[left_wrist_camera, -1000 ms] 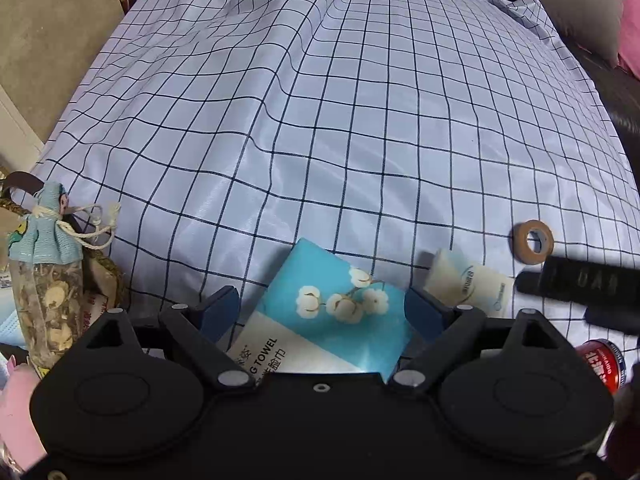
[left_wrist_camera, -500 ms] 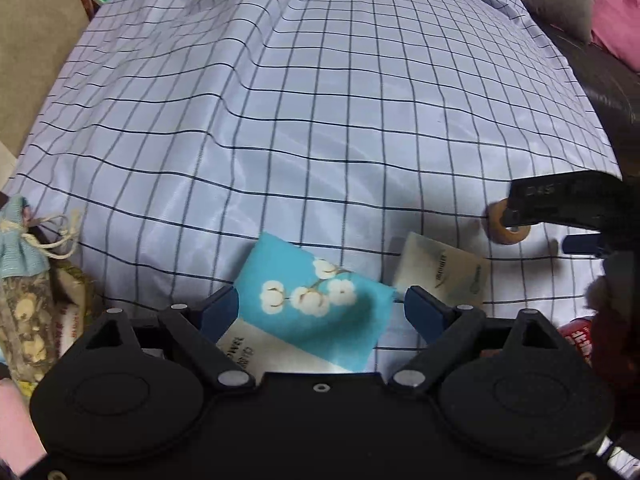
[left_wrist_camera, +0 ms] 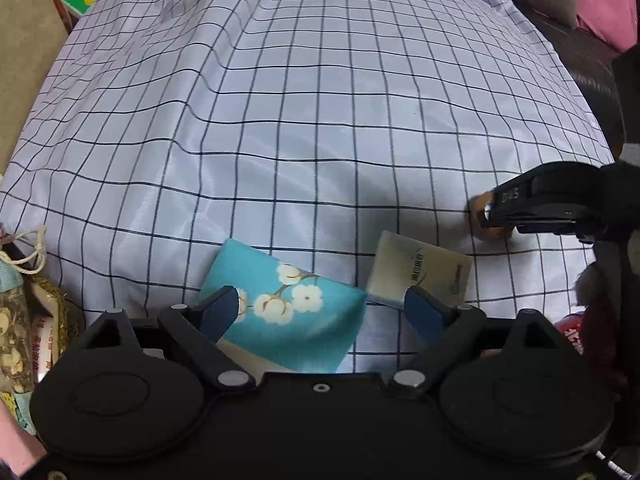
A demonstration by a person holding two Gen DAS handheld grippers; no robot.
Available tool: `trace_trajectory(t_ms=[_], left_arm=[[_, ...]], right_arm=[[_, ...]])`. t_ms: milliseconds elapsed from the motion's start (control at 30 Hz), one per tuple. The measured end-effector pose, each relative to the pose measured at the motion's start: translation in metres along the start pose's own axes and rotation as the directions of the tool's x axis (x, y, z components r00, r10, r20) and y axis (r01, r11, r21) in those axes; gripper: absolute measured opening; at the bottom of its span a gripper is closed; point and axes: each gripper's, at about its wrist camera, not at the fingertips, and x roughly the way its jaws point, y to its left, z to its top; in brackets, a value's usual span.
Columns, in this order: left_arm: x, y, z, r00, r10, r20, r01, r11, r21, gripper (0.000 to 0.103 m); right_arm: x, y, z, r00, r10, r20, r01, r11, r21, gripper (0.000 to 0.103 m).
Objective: Organize soft objects
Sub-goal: 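Close the right tool on the brown tape roll, then close the left tool on a second white tissue pack while the right tool holds the tape roll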
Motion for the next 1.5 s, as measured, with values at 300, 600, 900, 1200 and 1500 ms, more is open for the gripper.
trace_trajectory(t_ms=[300,600,900,1200,1500], left_arm=[[0.0,-0.002,-0.002,1.0,-0.004,-0.002,0.004,1.0,-0.004,0.087],[0.002,0.004,0.002,1.0,-0.015,-0.005,0.015,1.0,-0.019,0.087],[0.006,-0.006,0.006,0.998,-0.063,0.002,0.063,0.998,0.009,0.087],[0.021,-0.044,0.008,0.996,-0.084,0.038,0.078,0.988,0.133,0.091],[0.046,-0.058,0.011,0.997,-0.074,-0.004,0.074,0.989,0.129,0.092]], right_arm=[[-0.013,-0.018,0.004,0.998,0.013,0.057,-0.015,0.999,0.033,0.06],[0.009,0.013,0.0,0.998,-0.059,0.02,0.059,0.998,-0.026,0.063],[-0.01,-0.021,0.003,0.994,-0.092,0.055,0.09,0.995,0.038,0.042],[-0.033,-0.07,-0.002,0.996,-0.068,0.054,0.059,0.988,0.145,0.042],[-0.048,-0.103,-0.007,0.996,-0.062,0.067,0.051,0.986,0.158,0.042]])
